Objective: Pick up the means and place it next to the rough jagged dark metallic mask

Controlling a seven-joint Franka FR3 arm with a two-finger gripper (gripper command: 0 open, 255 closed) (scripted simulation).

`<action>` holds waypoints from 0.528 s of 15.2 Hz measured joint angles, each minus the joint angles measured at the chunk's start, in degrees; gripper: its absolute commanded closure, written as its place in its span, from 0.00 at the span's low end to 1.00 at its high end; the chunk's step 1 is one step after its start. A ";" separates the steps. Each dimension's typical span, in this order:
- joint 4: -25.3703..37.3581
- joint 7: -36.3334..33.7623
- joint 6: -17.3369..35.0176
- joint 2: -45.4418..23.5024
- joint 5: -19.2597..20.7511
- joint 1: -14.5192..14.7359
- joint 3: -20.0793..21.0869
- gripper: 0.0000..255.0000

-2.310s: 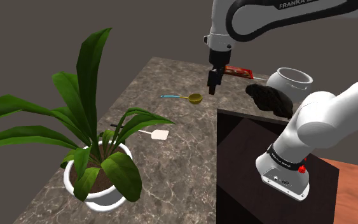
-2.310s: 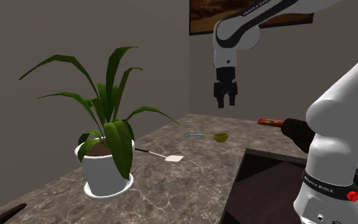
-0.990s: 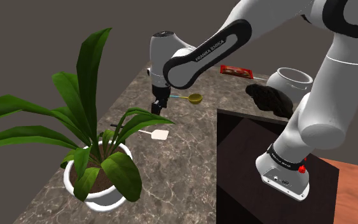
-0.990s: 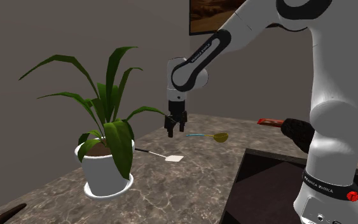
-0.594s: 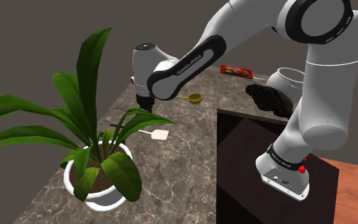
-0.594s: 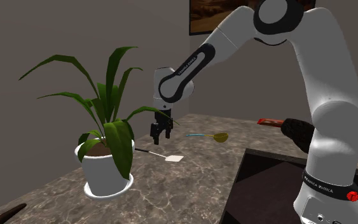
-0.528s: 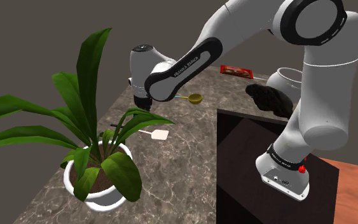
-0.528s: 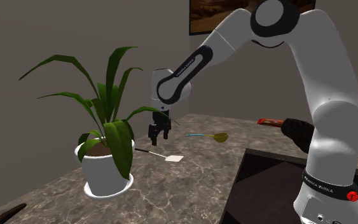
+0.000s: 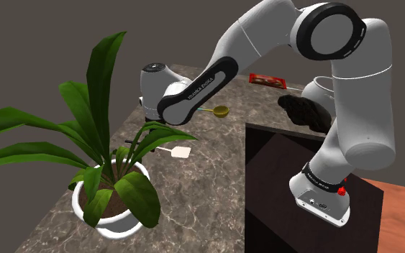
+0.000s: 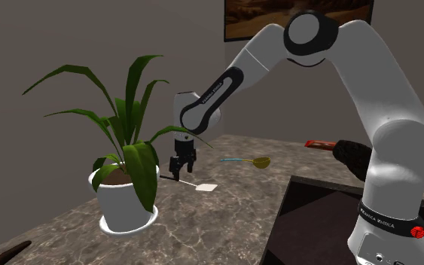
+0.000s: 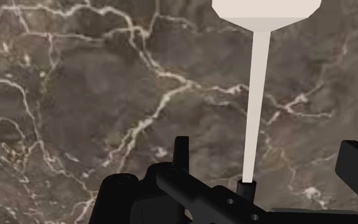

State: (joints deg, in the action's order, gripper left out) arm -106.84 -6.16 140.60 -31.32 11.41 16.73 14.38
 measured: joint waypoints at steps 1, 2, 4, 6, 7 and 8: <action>0.01 -0.25 0.82 -0.85 0.31 0.21 -0.22 0.00; 0.20 -0.24 1.10 -1.35 0.43 0.24 -0.34 0.00; 0.42 -0.29 1.23 -1.69 0.52 0.31 -0.42 0.00; 0.48 -0.31 1.26 -1.76 0.54 0.34 -0.43 0.00; 0.50 -0.31 1.26 -1.78 0.54 0.34 -0.43 0.00; 0.51 -0.31 1.26 -1.78 0.55 0.34 -0.44 0.00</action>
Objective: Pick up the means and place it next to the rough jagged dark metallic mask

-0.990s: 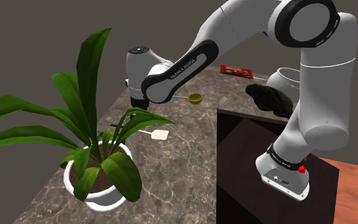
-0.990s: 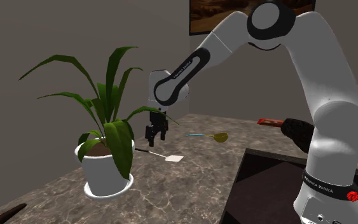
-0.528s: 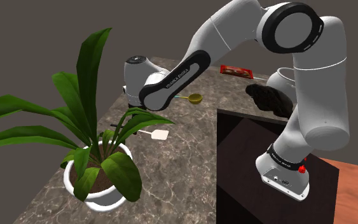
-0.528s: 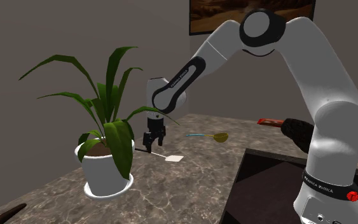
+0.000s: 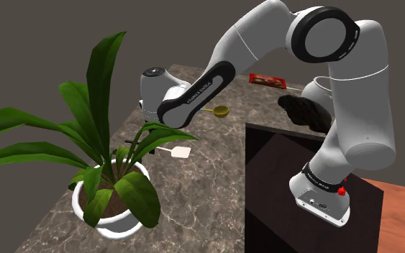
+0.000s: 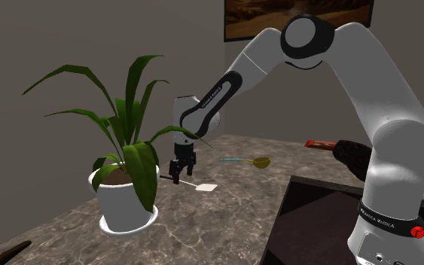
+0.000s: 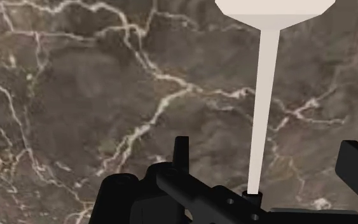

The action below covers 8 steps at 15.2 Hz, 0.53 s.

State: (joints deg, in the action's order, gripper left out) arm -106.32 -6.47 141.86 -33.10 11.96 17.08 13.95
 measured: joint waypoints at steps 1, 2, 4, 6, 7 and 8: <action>0.00 0.00 0.00 0.00 0.00 0.00 0.00 1.00; 0.00 0.00 0.00 0.00 0.00 0.00 0.00 1.00; 0.00 0.00 0.00 0.00 0.00 0.00 0.00 1.00; 0.00 0.00 0.00 0.00 0.00 0.00 0.00 1.00; 0.00 0.00 0.00 0.00 0.00 0.00 0.00 1.00; 0.00 0.00 0.00 0.00 0.00 0.00 0.00 1.00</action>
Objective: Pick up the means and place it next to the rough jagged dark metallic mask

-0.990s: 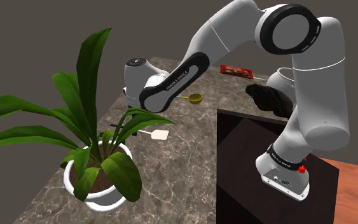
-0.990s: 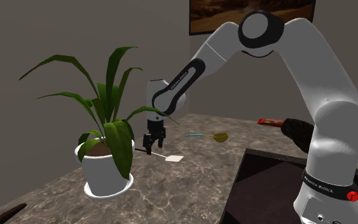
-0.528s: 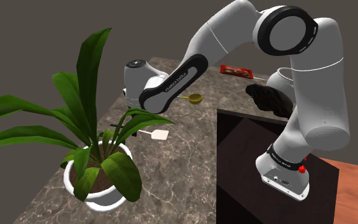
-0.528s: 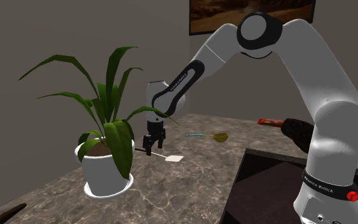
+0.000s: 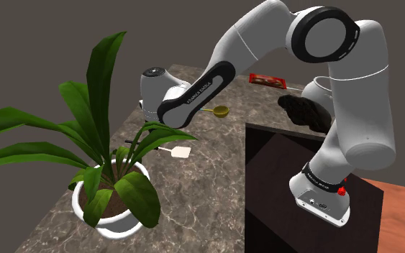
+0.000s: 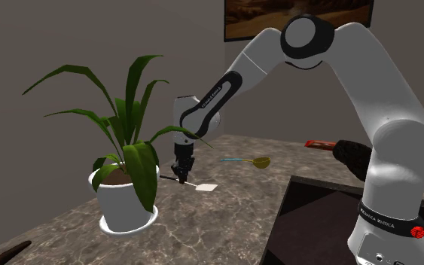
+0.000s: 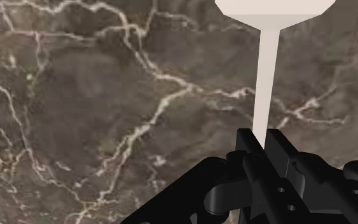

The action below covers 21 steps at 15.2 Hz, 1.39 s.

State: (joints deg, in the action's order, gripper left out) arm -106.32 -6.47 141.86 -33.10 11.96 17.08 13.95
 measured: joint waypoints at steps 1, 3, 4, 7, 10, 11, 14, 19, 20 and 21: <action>0.00 0.00 0.00 0.00 0.00 0.00 0.00 1.00; 0.00 0.00 0.00 0.00 0.00 0.00 0.00 1.00; 0.06 0.06 -0.28 0.22 -0.08 -0.04 0.07 1.00; 0.21 0.29 -1.61 1.44 -0.50 -0.23 0.41 1.00; 0.11 0.72 -3.22 3.18 -1.11 -0.61 0.85 1.00; 0.21 0.91 -3.85 3.73 -1.32 -0.74 0.99 1.00; 0.30 1.25 -5.57 5.39 -1.92 -1.01 1.40 1.00; 0.94 1.79 -8.36 7.60 -2.78 -1.37 1.93 1.00; 0.97 1.99 -8.79 8.02 -2.96 -1.52 2.00 1.00; 1.26 2.07 -9.42 8.36 -3.11 -1.55 2.09 1.00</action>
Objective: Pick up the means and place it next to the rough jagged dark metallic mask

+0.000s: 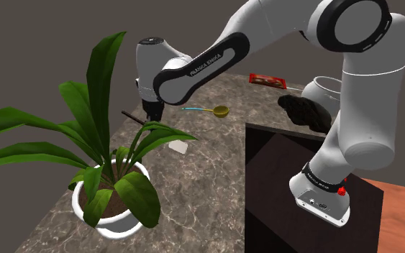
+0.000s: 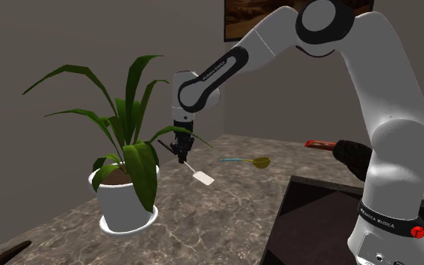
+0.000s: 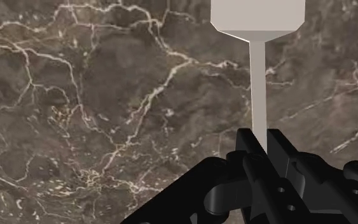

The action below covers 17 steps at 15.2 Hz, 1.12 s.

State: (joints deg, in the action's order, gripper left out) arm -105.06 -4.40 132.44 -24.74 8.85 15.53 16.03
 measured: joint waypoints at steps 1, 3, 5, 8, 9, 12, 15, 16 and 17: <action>0.42 0.09 -0.76 0.36 -0.17 -0.02 0.10 1.00; 1.13 0.34 -2.10 1.02 -0.48 -0.14 0.26 1.00; 1.19 0.58 -3.22 2.12 -0.88 -0.31 0.46 1.00; 2.23 0.83 -5.36 3.27 -1.36 -0.40 0.71 1.00; 2.28 0.89 -5.75 3.62 -1.49 -0.45 0.77 1.00; 2.98 1.22 -7.67 4.89 -1.99 -0.62 0.97 1.00; 3.96 1.41 -9.46 5.73 -2.34 -0.68 1.13 1.00; 4.69 1.51 -10.27 5.82 -2.42 -0.69 1.15 1.00; 5.07 1.57 -10.99 6.18 -2.57 -0.72 1.22 1.00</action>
State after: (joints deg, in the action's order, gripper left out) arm -99.99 -2.83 121.44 -18.55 6.29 14.81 17.25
